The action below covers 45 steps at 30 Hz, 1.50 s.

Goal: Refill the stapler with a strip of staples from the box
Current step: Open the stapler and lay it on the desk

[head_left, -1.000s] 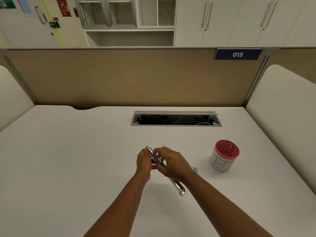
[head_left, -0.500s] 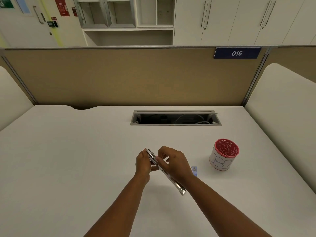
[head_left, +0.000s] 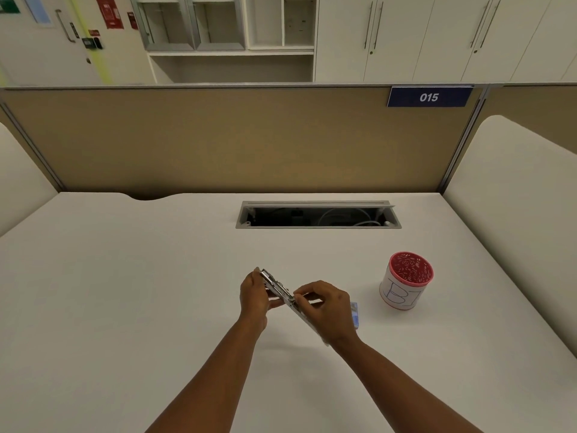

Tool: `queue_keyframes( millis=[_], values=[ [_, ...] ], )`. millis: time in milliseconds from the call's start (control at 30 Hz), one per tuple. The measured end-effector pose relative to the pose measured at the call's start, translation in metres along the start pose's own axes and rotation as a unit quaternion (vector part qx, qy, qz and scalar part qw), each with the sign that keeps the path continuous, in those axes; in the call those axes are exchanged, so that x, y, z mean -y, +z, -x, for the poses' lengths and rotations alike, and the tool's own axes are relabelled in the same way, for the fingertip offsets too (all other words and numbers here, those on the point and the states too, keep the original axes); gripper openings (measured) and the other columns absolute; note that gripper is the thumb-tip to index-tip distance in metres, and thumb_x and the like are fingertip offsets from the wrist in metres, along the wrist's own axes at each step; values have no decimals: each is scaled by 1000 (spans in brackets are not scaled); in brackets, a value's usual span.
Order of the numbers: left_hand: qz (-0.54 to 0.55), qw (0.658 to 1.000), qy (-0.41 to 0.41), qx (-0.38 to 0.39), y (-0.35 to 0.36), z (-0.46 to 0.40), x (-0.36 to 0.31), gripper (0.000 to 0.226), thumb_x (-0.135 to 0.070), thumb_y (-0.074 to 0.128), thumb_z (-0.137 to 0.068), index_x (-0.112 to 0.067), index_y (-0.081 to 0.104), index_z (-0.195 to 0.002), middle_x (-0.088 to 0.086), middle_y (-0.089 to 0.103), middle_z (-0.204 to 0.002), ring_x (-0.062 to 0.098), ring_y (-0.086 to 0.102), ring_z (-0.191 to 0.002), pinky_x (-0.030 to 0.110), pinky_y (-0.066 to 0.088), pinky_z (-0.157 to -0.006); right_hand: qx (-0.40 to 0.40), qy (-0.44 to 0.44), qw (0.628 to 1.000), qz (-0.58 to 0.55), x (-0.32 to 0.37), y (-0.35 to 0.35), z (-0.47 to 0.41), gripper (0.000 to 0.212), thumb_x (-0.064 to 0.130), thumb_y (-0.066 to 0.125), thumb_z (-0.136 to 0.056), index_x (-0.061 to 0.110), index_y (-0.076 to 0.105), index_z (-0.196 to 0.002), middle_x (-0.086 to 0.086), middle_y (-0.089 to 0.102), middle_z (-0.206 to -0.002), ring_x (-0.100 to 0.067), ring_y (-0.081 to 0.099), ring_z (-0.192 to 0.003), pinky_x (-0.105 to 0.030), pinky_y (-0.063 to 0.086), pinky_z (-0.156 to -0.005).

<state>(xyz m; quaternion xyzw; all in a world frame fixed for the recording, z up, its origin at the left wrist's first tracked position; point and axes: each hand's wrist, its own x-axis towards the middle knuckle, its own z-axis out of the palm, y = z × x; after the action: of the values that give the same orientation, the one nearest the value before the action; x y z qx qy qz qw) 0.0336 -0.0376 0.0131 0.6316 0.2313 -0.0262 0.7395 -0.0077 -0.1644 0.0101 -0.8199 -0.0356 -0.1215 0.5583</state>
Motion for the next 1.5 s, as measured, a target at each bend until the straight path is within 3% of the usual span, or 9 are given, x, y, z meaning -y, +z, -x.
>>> queue_keyframes(
  millis=[233, 333, 433, 500, 600, 733, 1100, 1400, 1500],
  values=[
    [-148, 981, 125, -12, 3, 1, -6, 26, -25, 33, -99, -11, 52, -87, 18, 60, -86, 26, 62, -70, 35, 57, -54, 45, 195, 956, -215, 0, -1, 4, 19, -1, 59, -83, 15, 67, -83, -3, 66, -80, -9, 68, -69, -18, 56, -59],
    [-187, 970, 155, -27, 5, 2, -8, 27, -23, 34, -98, -9, 52, -84, 18, 59, -83, 38, 63, -79, 50, 58, -72, 59, 251, 933, -251, 1, -1, 4, 18, -2, 56, -84, 11, 68, -90, -10, 67, -86, -11, 68, -72, -17, 57, -63],
    [-215, 961, 172, -25, 5, 3, -6, 27, -21, 35, -98, -8, 53, -84, 16, 58, -80, 39, 63, -82, 50, 56, -78, 78, 306, 914, -254, 1, 0, 1, 22, -1, 52, -85, 4, 67, -100, -8, 67, -84, -14, 66, -76, -20, 56, -69],
    [-228, 955, 188, -22, 5, 1, -1, 27, -20, 35, -98, -7, 52, -82, 13, 57, -75, 29, 60, -70, 39, 58, -73, 83, 347, 896, -263, 3, 1, -1, 20, 2, 51, -86, 5, 67, -97, -7, 67, -83, -16, 66, -77, -22, 56, -71],
    [-261, 939, 223, -20, 6, 0, 4, 24, -19, 38, -97, -8, 51, -80, -1, 51, -61, 7, 49, -53, 1, 43, -49, 88, 382, 880, -269, 3, 3, -2, 12, 14, 58, -86, 7, 66, -90, -8, 68, -84, -17, 66, -75, -23, 56, -67],
    [-284, 928, 240, -21, 10, -1, 9, 23, -18, 39, -97, -10, 50, -78, -9, 46, -58, 3, 46, -53, -3, 39, -48, 87, 405, 884, -216, 4, 7, -6, 21, 22, 65, -83, 3, 64, -93, -11, 68, -89, -17, 66, -73, -22, 55, -61],
    [-301, 922, 244, -16, 10, -4, 14, 21, -20, 38, -97, -11, 49, -81, -11, 45, -62, 17, 52, -69, 10, 38, -57, 100, 425, 874, -213, 6, 5, -7, 15, 18, 67, -82, 4, 61, -83, -13, 65, -93, -23, 63, -85, -25, 53, -64],
    [-334, 906, 260, 17, 11, -1, 17, 28, -21, 38, -97, -10, 48, -74, -8, 46, -56, 18, 50, -60, 22, 40, -54, 111, 453, 862, -199, -1, 10, -11, 4, 5, 61, -83, 2, 61, -85, -11, 66, -82, -18, 63, -71, -25, 54, -61],
    [-353, 898, 262, 28, 13, 0, 18, 30, -22, 38, -97, -11, 45, -70, -6, 44, -54, 19, 47, -58, 27, 39, -57, 115, 458, 858, -202, -2, 10, -12, 9, 4, 62, -81, 5, 60, -72, -9, 63, -73, -17, 62, -66, -25, 53, -59]
  ],
)
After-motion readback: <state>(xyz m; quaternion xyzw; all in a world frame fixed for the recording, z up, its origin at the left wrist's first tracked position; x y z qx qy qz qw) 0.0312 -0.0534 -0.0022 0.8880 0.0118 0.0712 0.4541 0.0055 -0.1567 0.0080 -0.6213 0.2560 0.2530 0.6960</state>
